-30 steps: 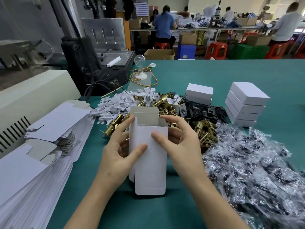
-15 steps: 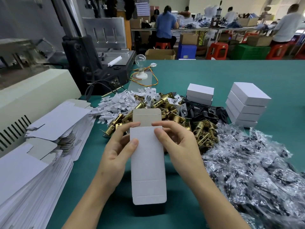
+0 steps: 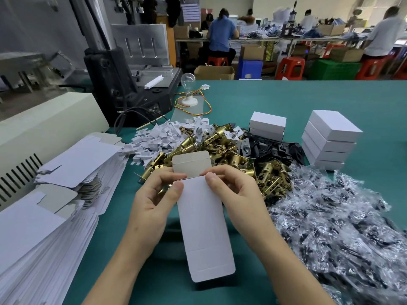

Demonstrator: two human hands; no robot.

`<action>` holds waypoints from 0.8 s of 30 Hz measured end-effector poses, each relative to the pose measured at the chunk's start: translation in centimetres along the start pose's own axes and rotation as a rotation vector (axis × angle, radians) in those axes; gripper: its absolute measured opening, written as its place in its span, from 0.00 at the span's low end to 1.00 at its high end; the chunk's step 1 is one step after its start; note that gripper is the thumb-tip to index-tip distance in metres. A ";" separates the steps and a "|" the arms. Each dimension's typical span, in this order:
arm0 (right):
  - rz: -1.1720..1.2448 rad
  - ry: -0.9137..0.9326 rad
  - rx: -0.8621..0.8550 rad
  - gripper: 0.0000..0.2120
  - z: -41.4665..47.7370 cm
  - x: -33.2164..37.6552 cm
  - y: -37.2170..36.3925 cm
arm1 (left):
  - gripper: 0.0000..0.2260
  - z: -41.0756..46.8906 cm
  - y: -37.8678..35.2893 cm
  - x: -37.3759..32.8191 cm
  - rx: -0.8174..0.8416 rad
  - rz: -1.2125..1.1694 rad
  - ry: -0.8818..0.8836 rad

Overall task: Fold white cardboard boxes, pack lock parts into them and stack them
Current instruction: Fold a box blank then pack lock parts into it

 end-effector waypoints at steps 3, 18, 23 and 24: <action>-0.008 -0.008 0.008 0.06 0.0 0.1 0.0 | 0.07 0.1 0.1 -0.1 -0.002 0.007 -0.003; 0.027 -0.038 -0.052 0.21 0.2 -0.6 0.3 | 0.11 0.0 -0.2 -0.3 0.018 0.185 -0.065; 0.054 -0.035 -0.011 0.17 0.3 -0.6 -0.1 | 0.12 0.0 0.2 -0.2 0.007 0.158 -0.078; 0.064 -0.031 -0.005 0.15 0.3 -0.6 -0.1 | 0.12 0.0 0.3 -0.1 0.009 0.169 -0.087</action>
Point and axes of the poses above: each hand's wrist, its own z-axis towards the middle knuckle, its own y-axis out of the back of the hand, x = y × z, the point moved 3 cm from there along z, towards the middle knuckle, and after that the axes turned 2 degrees about -y, right-handed, at the moved point
